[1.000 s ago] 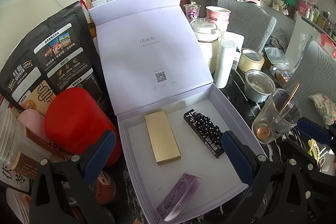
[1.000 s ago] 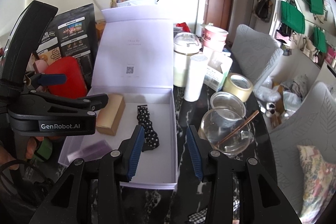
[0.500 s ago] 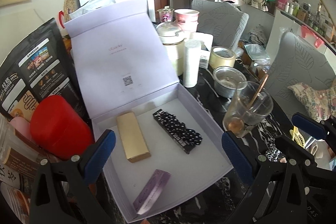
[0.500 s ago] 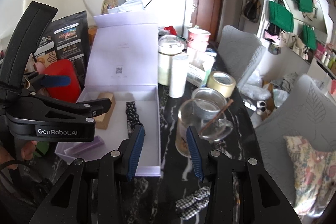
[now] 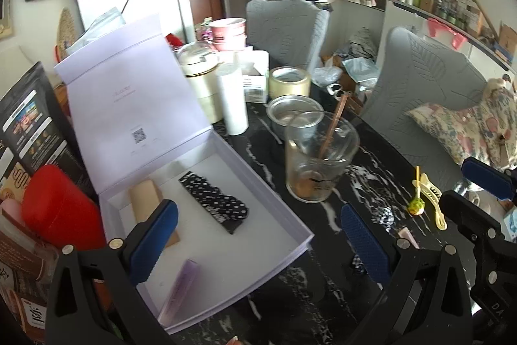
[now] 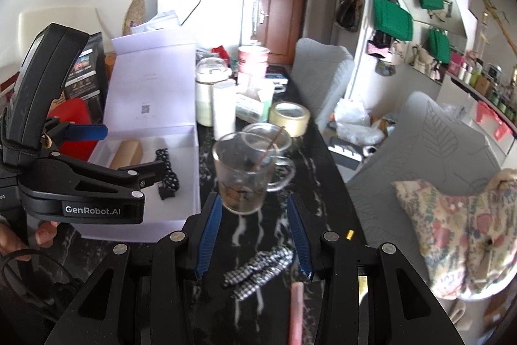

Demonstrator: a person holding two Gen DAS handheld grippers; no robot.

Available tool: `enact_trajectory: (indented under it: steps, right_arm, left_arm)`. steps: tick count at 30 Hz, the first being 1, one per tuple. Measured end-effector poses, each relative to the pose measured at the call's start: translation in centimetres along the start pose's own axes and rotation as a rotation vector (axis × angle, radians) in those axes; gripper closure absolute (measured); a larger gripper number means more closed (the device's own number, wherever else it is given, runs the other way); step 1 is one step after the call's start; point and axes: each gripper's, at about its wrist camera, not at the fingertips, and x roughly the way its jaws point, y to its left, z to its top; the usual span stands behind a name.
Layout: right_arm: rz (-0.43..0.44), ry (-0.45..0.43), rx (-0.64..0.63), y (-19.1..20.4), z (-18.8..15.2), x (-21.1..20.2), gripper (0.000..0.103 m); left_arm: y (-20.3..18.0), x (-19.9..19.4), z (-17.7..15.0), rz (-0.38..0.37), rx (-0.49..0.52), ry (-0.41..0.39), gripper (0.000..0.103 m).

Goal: Organize rigid objects
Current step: 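Move both tools back over the remaining items on the table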

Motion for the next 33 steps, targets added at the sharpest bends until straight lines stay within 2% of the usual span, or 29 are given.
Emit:
enact_trajectory:
  steps: [9, 16, 27, 33]
  right_arm:
    - [-0.076, 0.013, 0.057, -3.3, -2.4, -2.1, 0.061]
    - [-0.117, 0.026, 0.110, -6.0, -4.6, -3.6, 0.059]
    - [-0.129, 0.063, 0.177, -9.5, -8.0, -4.0, 0.058]
    - [-0.120, 0.085, 0.198, -11.1, -9.7, -3.5, 0.057]
  left_arm:
    - [-5.1, -0.4, -1.1, -0.088, 0.117, -0.026, 0.000]
    - [-7.9, 0.3, -1.9, -0.151, 0.151, -0.012, 0.000]
    - [-12.0, 2.1, -3.9, -0.230, 0.199, 0.090, 0.000]
    - [-13.8, 3.0, -4.8, -0.262, 0.187, 0.127, 0.000]
